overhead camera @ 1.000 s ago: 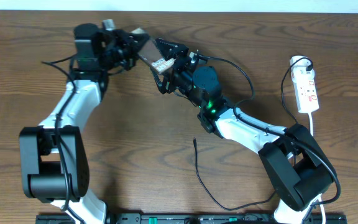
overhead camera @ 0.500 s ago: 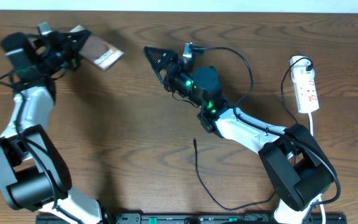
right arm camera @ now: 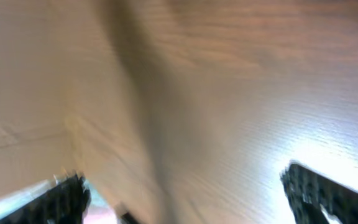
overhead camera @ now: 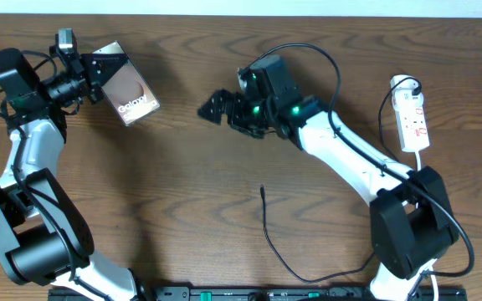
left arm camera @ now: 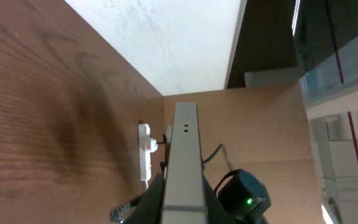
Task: Plug charger to phone and switch on socket
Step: 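Lower the right gripper onto the black cable's connector end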
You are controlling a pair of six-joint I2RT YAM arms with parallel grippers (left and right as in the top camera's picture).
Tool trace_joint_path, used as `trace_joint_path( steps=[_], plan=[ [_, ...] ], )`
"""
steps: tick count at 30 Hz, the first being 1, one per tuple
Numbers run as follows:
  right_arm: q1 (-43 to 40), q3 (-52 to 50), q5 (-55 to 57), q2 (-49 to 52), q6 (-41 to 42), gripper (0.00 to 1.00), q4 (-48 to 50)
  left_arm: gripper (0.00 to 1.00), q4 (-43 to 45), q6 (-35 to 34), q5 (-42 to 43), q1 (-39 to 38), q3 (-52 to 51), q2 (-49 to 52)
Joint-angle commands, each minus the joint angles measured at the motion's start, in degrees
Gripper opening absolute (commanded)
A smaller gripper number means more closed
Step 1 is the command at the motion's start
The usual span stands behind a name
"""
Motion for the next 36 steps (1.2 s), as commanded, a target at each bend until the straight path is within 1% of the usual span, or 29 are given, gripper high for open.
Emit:
trace_joint_path(
  steps=[1, 4, 7, 9, 10, 14, 18, 22, 26, 31, 36],
  plan=[
    [1.2, 2.7, 4.9, -0.3, -13.2, 0.99, -7.1, 0.07, 0.5, 1.6, 2.8, 0.1, 0.6, -0.8],
    [2.1, 2.6, 4.9, -0.3, -14.1, 0.99, -12.3, 0.07, 0.5, 2.0, 2.8, 0.1, 0.6, -0.8],
    [3.1, 2.1, 5.5, -0.3, -15.1, 0.94, -15.6, 0.07, 0.5, 2.3, 2.7, 0.1, 0.6, -0.8],
    [4.0, 1.9, 8.9, -0.3, -15.2, 0.89, -17.4, 0.07, 0.5, 2.3, 2.6, 0.1, 0.6, -0.8],
    [4.5, 1.7, 11.7, -0.3, -14.1, 0.87, -18.7, 0.07, 0.5, 2.3, 2.5, 0.1, 0.6, -0.8],
    [7.0, 0.9, 25.4, -0.3, -4.0, 0.86, -24.7, 0.07, 0.5, 2.7, 2.5, 0.1, 0.6, -0.8],
    [9.5, -1.1, 31.3, -0.3, 1.9, 0.86, -26.0, 0.07, 0.5, 2.7, 2.5, 0.1, 0.6, -0.8],
    [12.0, -4.9, 31.9, -0.3, 6.6, 0.84, -24.4, 0.07, 0.5, 2.7, 2.5, 0.1, 0.6, -0.8],
    [13.5, -8.0, 30.7, -0.3, 11.0, 0.85, -24.0, 0.07, 0.5, 3.0, 2.5, 0.1, 0.6, -0.8],
    [13.6, -10.0, 27.7, -0.3, 10.9, 0.84, -23.8, 0.07, 0.5, 3.6, 2.4, 0.1, 0.6, -0.8],
    [13.6, -11.4, 26.7, -0.3, 10.9, 0.76, -23.6, 0.07, 0.5, 3.8, 2.1, 0.1, 0.6, -0.8]
  ],
)
